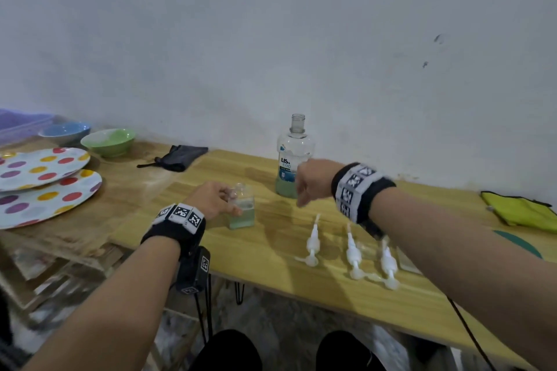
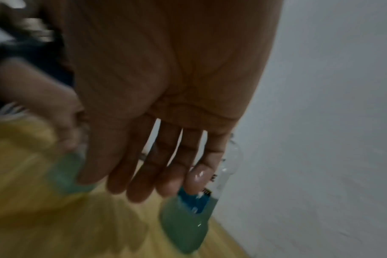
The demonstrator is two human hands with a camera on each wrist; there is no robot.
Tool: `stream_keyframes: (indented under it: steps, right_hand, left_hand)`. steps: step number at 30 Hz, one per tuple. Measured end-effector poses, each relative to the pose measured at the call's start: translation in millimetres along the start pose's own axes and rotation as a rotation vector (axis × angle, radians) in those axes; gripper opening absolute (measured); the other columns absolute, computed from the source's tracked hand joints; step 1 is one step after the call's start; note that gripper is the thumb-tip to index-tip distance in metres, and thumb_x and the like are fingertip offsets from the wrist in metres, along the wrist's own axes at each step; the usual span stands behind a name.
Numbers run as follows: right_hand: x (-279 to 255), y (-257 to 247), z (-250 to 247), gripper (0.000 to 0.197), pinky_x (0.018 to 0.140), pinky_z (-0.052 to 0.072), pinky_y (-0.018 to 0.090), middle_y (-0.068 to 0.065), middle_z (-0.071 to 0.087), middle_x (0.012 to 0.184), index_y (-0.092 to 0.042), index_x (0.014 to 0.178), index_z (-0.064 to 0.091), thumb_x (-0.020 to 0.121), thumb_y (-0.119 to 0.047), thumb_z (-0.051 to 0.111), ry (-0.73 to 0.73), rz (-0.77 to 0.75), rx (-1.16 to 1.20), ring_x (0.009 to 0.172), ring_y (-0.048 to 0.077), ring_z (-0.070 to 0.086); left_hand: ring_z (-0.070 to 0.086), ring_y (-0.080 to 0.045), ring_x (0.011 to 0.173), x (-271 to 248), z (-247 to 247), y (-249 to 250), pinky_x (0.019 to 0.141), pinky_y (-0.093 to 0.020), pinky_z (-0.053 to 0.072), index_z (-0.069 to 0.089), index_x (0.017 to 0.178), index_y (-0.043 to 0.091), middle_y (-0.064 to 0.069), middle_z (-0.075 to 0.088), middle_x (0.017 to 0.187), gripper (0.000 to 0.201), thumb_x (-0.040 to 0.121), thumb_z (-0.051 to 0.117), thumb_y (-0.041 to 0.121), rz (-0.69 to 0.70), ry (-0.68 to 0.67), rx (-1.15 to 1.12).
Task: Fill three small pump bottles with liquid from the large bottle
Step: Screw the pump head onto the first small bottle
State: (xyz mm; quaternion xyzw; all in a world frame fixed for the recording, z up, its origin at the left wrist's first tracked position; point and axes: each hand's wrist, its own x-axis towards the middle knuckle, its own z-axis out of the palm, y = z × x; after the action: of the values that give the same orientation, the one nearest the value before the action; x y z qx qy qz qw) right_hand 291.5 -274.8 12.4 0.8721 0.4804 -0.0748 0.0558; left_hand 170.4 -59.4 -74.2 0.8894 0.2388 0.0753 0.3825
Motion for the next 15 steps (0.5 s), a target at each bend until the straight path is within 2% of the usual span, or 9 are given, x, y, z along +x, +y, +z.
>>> stream_keyframes:
  steps: [1,3,5,8,11,13,15]
  right_hand:
    - [-6,-7,8,0.023,0.08,0.056,0.034,0.003,0.073,0.09,-0.012,0.097,0.076,0.079,-0.027,0.078,-0.103,-0.026,-0.078,0.083,0.021,0.067]
    - [-14,-13,26,0.04,0.083,0.054,0.034,0.002,0.067,0.097,-0.017,0.116,0.07,0.077,-0.017,0.08,-0.309,-0.069,-0.203,0.086,0.02,0.06]
    - [-17,-14,42,0.055,0.085,0.054,0.037,0.0,0.062,0.101,-0.021,0.124,0.064,0.074,-0.008,0.081,-0.385,-0.084,-0.266,0.09,0.021,0.058]
    - [-18,-13,55,0.047,0.085,0.055,0.04,0.004,0.065,0.108,-0.02,0.117,0.067,0.073,-0.012,0.082,-0.304,-0.134,-0.275,0.097,0.025,0.061]
    - [-16,-13,56,0.039,0.086,0.053,0.038,0.004,0.067,0.108,-0.017,0.116,0.068,0.08,-0.021,0.078,-0.239,-0.151,-0.268,0.098,0.025,0.062]
    - [-12,-12,45,0.031,0.081,0.053,0.036,0.003,0.068,0.101,-0.015,0.11,0.068,0.082,-0.027,0.076,-0.099,-0.171,-0.169,0.092,0.023,0.063]
    - [-5,-12,21,0.025,0.073,0.048,0.029,-0.001,0.065,0.092,-0.014,0.101,0.066,0.083,-0.028,0.075,0.098,-0.183,0.027,0.085,0.019,0.06]
  left_hand:
    - [0.065,-0.019,0.097,0,0,0,0.091,-0.037,0.049,0.069,0.098,0.009,0.002,0.071,0.099,0.042,0.064,0.089,0.024,-0.004,0.002,0.002]
    - [0.064,-0.02,0.098,-1,1,0,0.092,-0.038,0.049,0.069,0.098,0.01,0.001,0.071,0.101,0.042,0.064,0.089,0.025,-0.014,0.005,0.01]
    - [0.064,-0.02,0.099,-1,1,0,0.091,-0.036,0.048,0.069,0.099,0.011,0.001,0.071,0.102,0.043,0.064,0.089,0.025,-0.019,0.005,0.015]
    - [0.064,-0.02,0.1,-1,0,0,0.092,-0.036,0.048,0.069,0.101,0.012,0.0,0.071,0.104,0.046,0.062,0.09,0.025,-0.028,0.004,0.007]
    - [0.065,-0.02,0.1,1,-1,-1,0.096,-0.04,0.049,0.069,0.101,0.013,-0.001,0.072,0.104,0.05,0.058,0.092,0.027,-0.034,0.006,0.012]
    - [0.066,-0.02,0.098,2,-1,-3,0.096,-0.041,0.05,0.069,0.097,0.014,0.0,0.072,0.102,0.049,0.057,0.092,0.028,-0.033,-0.001,0.013]
    - [0.066,-0.021,0.097,1,-1,-3,0.093,-0.04,0.051,0.068,0.093,0.013,0.0,0.072,0.1,0.044,0.058,0.092,0.027,-0.026,-0.003,0.014]
